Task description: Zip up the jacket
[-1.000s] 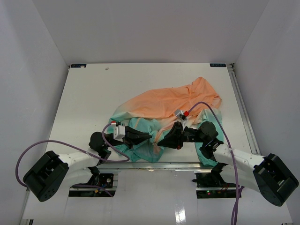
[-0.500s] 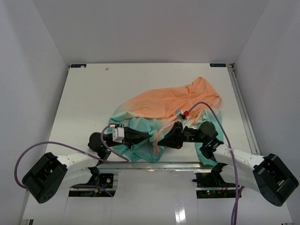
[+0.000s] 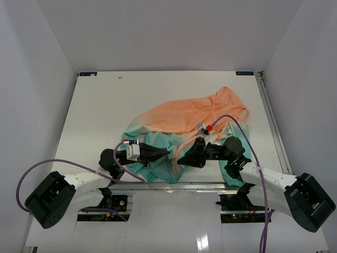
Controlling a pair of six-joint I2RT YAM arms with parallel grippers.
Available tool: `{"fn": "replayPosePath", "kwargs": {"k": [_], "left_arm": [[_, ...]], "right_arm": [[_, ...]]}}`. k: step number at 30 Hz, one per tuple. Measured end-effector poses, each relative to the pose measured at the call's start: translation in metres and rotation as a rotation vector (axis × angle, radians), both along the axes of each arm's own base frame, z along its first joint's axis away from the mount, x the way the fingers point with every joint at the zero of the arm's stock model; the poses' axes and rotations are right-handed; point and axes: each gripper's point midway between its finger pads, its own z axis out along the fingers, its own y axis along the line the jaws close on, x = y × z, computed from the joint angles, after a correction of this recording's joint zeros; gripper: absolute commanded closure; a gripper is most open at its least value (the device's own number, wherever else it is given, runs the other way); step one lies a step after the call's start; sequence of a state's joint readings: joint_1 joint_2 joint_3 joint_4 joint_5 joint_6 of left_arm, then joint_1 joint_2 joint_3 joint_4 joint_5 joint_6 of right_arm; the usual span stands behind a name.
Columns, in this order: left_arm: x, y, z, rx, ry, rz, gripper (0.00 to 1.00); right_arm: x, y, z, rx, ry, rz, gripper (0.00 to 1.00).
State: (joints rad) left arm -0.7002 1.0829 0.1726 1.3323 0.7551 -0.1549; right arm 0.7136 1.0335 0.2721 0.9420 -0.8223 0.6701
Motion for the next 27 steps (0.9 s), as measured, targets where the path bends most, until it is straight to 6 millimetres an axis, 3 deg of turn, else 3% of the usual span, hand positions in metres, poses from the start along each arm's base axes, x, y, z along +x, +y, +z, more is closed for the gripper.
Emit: {"fn": "replayPosePath", "kwargs": {"k": [27], "left_arm": [[0.005, -0.004, -0.008, 0.019, 0.032, 0.002, 1.00]], "right_arm": [[-0.006, -0.001, 0.004, 0.025, -0.023, 0.033, 0.92]]}}
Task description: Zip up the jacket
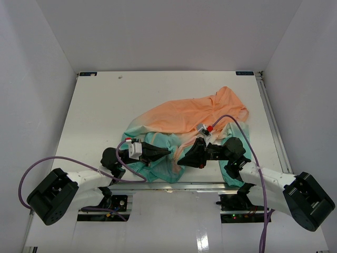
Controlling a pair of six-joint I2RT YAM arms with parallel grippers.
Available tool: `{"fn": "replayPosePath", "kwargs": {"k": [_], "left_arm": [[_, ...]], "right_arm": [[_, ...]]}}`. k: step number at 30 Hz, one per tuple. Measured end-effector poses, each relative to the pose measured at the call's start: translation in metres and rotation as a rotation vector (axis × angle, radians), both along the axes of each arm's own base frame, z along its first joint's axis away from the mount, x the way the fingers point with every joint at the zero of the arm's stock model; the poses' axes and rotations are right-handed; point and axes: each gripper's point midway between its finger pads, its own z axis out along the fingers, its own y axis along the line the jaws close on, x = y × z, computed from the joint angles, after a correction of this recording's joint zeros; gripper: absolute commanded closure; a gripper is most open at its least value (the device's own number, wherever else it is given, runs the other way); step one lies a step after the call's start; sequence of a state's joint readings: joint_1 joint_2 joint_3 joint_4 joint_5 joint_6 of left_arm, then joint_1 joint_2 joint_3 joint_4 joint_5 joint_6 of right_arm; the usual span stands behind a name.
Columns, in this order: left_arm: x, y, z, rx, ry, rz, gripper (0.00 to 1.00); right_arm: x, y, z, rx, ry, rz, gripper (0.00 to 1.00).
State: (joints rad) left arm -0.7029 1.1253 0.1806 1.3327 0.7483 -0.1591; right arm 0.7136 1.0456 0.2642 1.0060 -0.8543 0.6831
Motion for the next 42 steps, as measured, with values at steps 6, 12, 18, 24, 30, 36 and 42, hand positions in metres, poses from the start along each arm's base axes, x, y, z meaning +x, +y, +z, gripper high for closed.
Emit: {"fn": "replayPosePath", "kwargs": {"k": [6, 12, 18, 24, 30, 36, 42], "left_arm": [[0.0008, -0.0015, 0.0035, -0.006, -0.001, -0.003, 1.00], [0.0004, -0.0019, 0.0032, -0.005, 0.001, -0.005, 1.00], [0.0001, -0.0025, 0.0019, -0.002, 0.005, -0.008, 1.00], [-0.0014, -0.0030, 0.0011, 0.001, 0.014, -0.017, 1.00], [-0.0036, -0.0030, -0.0005, 0.005, 0.018, -0.028, 1.00], [-0.0050, -0.0028, -0.0004, 0.006, 0.016, -0.033, 1.00], [-0.0060, -0.0020, -0.0014, 0.007, 0.016, -0.034, 1.00]], "right_arm": [[-0.0012, -0.0002, 0.0012, 0.005, -0.002, 0.006, 0.92], [-0.0016, -0.0003, 0.0018, 0.007, 0.000, 0.009, 0.92], [-0.0017, -0.0002, 0.0013, 0.005, 0.005, 0.010, 0.92], [-0.0007, 0.0002, 0.0004, 0.003, 0.008, 0.006, 0.92], [0.0014, 0.0004, 0.0018, 0.007, 0.007, -0.008, 0.92], [0.0018, -0.0002, 0.0029, 0.007, 0.007, -0.017, 0.92], [0.0029, -0.0001, 0.0007, -0.001, 0.016, -0.023, 0.92]]}}
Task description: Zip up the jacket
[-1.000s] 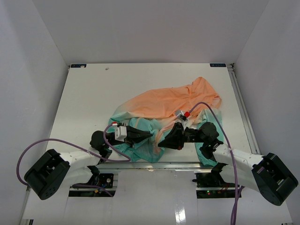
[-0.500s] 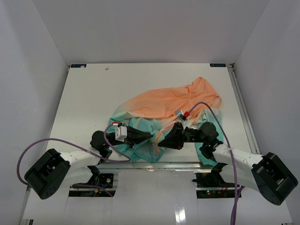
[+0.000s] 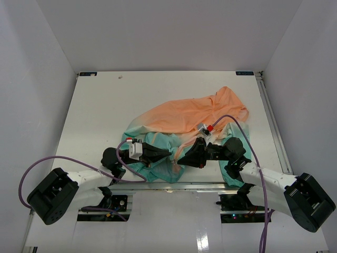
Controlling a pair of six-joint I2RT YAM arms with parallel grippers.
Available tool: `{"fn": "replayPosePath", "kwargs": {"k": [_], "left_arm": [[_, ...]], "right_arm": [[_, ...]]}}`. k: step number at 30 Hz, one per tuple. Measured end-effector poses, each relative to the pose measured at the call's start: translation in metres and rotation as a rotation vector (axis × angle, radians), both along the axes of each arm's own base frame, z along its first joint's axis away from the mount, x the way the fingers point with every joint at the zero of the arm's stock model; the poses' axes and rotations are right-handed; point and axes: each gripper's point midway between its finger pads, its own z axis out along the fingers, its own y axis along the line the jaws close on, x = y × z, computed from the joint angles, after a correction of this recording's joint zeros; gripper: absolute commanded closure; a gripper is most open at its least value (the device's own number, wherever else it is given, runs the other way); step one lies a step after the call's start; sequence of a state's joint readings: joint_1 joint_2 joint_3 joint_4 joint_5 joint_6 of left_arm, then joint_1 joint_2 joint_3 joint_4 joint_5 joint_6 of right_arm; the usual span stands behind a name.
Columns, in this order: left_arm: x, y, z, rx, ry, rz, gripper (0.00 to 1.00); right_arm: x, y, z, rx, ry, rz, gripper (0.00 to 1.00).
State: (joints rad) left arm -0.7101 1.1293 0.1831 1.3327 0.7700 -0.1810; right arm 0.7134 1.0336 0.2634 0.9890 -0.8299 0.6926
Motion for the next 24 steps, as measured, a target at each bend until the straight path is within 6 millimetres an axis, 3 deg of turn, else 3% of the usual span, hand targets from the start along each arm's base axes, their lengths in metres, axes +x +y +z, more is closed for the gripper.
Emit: {"fn": "replayPosePath", "kwargs": {"k": [24], "left_arm": [[-0.0083, 0.0033, 0.0067, -0.009, -0.087, -0.017, 1.00]], "right_arm": [[0.0098, -0.0023, -0.0057, -0.025, 0.018, -0.053, 0.92]]}}
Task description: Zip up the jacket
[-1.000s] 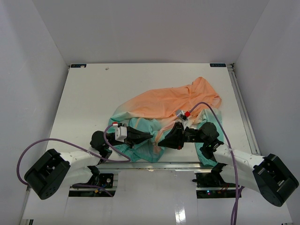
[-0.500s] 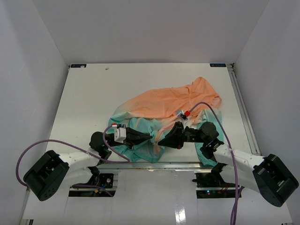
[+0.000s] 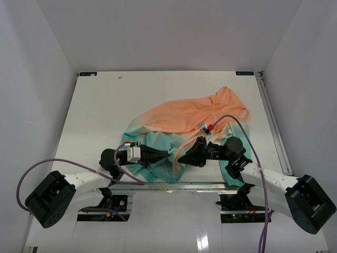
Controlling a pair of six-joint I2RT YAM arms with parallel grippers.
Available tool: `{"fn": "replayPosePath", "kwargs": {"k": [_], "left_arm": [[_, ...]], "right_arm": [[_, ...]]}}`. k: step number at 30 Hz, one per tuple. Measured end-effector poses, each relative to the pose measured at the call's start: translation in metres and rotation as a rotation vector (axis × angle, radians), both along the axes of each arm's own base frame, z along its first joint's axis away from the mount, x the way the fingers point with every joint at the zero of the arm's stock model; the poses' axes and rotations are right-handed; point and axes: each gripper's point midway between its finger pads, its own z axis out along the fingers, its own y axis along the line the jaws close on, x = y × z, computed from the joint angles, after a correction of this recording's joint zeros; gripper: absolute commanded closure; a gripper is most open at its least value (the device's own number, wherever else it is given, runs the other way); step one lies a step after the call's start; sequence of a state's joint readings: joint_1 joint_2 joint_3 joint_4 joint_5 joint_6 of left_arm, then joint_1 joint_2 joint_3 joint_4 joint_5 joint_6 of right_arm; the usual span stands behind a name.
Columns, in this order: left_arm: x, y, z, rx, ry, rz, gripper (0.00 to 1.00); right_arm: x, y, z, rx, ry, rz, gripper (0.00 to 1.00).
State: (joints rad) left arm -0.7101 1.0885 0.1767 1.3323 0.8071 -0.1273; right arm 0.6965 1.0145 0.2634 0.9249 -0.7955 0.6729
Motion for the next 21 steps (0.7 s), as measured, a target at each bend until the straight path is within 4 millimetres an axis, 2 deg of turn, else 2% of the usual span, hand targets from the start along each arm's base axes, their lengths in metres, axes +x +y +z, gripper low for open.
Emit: {"fn": "replayPosePath", "kwargs": {"k": [11, 18, 21], "left_arm": [[0.000, -0.001, -0.001, 0.007, -0.019, -0.003, 1.00], [0.010, -0.004, 0.021, -0.039, -0.064, 0.031, 1.00], [0.011, -0.004, 0.024, -0.044, -0.067, 0.036, 1.00]], "right_arm": [[0.000, -0.001, 0.003, 0.007, -0.023, -0.004, 0.92], [-0.007, -0.002, 0.001, 0.004, -0.053, 0.037, 0.92], [-0.008, -0.002, 0.001, 0.004, -0.061, 0.044, 0.92]]}}
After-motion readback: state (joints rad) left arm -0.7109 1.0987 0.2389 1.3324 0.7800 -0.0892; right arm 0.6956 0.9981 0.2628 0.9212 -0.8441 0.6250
